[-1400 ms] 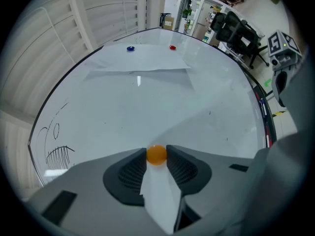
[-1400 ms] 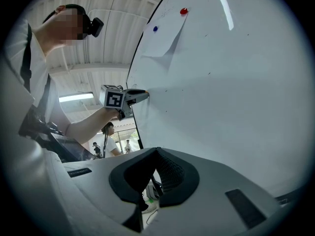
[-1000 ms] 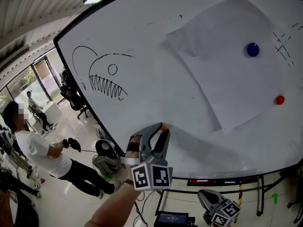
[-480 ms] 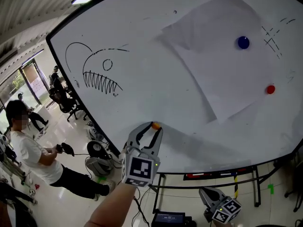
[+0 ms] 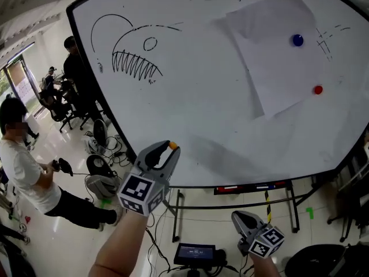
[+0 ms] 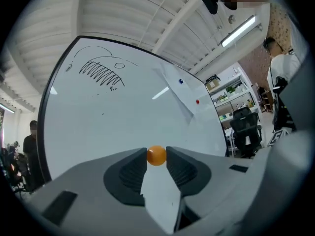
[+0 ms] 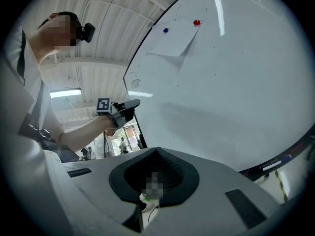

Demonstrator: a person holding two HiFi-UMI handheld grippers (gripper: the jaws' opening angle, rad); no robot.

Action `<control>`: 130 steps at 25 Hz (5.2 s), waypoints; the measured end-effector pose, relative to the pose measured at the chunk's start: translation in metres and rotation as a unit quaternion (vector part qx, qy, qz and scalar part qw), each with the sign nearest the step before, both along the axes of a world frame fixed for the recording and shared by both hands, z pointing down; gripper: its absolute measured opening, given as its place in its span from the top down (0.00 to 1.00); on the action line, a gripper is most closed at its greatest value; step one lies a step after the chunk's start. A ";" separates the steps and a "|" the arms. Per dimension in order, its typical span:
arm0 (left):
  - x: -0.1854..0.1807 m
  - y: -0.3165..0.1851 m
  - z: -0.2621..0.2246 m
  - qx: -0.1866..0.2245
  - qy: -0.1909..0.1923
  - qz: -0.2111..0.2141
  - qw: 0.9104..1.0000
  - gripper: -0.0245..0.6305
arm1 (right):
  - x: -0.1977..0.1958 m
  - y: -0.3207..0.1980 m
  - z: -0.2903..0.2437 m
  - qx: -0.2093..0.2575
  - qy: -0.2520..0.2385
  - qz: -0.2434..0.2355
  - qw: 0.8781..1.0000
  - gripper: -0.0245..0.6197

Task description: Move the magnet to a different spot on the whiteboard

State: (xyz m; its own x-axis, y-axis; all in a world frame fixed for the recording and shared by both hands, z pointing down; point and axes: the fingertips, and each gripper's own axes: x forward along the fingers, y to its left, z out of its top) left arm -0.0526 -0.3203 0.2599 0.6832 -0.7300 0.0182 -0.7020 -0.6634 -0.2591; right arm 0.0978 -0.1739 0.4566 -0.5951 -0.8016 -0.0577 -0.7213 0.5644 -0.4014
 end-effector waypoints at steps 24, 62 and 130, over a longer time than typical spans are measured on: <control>-0.090 0.163 0.111 -0.087 0.049 0.154 0.983 0.76 | -0.084 0.106 -0.020 0.011 0.048 0.045 0.998 0.91; -0.174 0.293 0.221 -0.215 0.099 0.237 0.942 0.76 | -0.190 0.183 -0.004 -0.007 0.068 0.043 0.997 0.91; 0.160 -0.003 0.001 0.166 -0.269 -0.010 0.949 0.75 | 0.050 -0.030 -0.012 0.032 -0.012 0.008 0.999 0.91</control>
